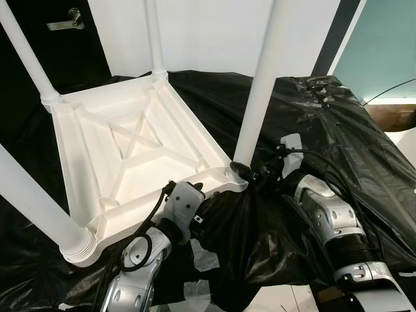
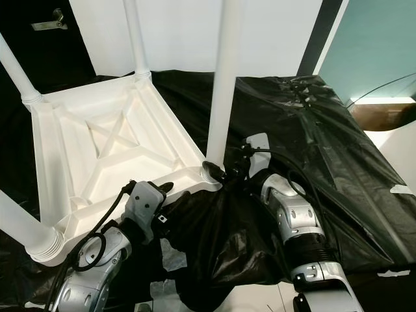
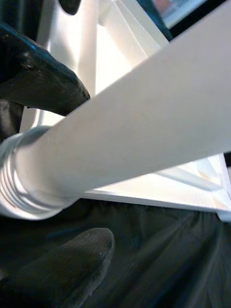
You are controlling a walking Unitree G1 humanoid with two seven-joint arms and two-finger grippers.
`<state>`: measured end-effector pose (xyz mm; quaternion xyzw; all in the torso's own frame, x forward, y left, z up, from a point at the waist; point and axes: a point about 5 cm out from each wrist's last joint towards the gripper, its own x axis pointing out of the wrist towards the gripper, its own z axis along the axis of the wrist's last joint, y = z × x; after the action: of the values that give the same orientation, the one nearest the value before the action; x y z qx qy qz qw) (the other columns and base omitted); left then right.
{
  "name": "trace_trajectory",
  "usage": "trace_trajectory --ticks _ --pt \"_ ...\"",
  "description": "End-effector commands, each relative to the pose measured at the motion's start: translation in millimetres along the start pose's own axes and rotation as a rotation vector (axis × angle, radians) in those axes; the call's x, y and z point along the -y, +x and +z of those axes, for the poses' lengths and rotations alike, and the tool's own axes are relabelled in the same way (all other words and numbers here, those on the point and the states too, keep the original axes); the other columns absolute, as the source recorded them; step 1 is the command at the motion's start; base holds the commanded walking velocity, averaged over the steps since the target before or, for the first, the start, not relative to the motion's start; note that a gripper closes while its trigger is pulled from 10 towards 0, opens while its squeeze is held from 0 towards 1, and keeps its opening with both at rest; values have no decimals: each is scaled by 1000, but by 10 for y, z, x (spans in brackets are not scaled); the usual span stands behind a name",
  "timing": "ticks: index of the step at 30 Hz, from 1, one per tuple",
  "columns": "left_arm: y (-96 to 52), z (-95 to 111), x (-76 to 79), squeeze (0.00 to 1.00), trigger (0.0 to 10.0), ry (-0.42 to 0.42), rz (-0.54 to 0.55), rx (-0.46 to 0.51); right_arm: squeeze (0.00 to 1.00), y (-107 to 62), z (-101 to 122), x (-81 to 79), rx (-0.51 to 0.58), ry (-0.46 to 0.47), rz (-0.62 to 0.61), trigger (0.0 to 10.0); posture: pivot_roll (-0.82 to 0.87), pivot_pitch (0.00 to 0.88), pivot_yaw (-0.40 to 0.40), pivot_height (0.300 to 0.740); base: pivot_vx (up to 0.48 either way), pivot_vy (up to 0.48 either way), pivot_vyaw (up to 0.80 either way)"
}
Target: Building children table
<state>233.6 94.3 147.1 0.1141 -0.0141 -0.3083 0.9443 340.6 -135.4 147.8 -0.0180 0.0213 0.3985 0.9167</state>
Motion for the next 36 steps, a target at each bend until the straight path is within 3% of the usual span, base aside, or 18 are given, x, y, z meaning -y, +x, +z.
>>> trace_trajectory --ticks 1,14,15,16,17,19,30,31,36 --pt "5 -31 -43 0 10000 -2 64 -20 0 35 -1 16 -27 -43 56 10000 116 34 -43 740 0 0 0" --pt "10 -19 -66 0 10000 0 77 -15 0 208 40 65 -140 -139 234 10000 126 30 -44 740 0 0 0" --pt "12 -15 -67 0 10000 1 78 -14 0 212 32 71 -148 -147 245 8118 129 30 -46 740 0 0 0" --pt "12 -15 -67 0 10000 1 78 -14 0 212 32 71 -148 -147 245 8118 129 30 -46 740 0 0 0" --pt "15 -12 -69 0 10000 1 80 -13 0 214 25 83 -152 -154 254 4588 131 29 -47 740 0 0 0" --pt "19 -7 -75 0 10000 1 83 -12 0 209 15 103 -157 -159 266 0 131 30 -50 740 0 0 0" --pt "32 -2 -71 0 10000 -4 85 -9 0 160 -44 132 -165 -155 268 0 123 34 -55 740 0 0 0" --pt "35 0 -77 0 10000 -5 87 -8 0 171 -54 124 -149 -129 230 10000 122 36 -57 740 0 0 0" --pt "35 0 -78 0 10000 -6 87 -8 0 187 -63 115 -136 -115 206 10000 120 37 -57 740 0 0 0"
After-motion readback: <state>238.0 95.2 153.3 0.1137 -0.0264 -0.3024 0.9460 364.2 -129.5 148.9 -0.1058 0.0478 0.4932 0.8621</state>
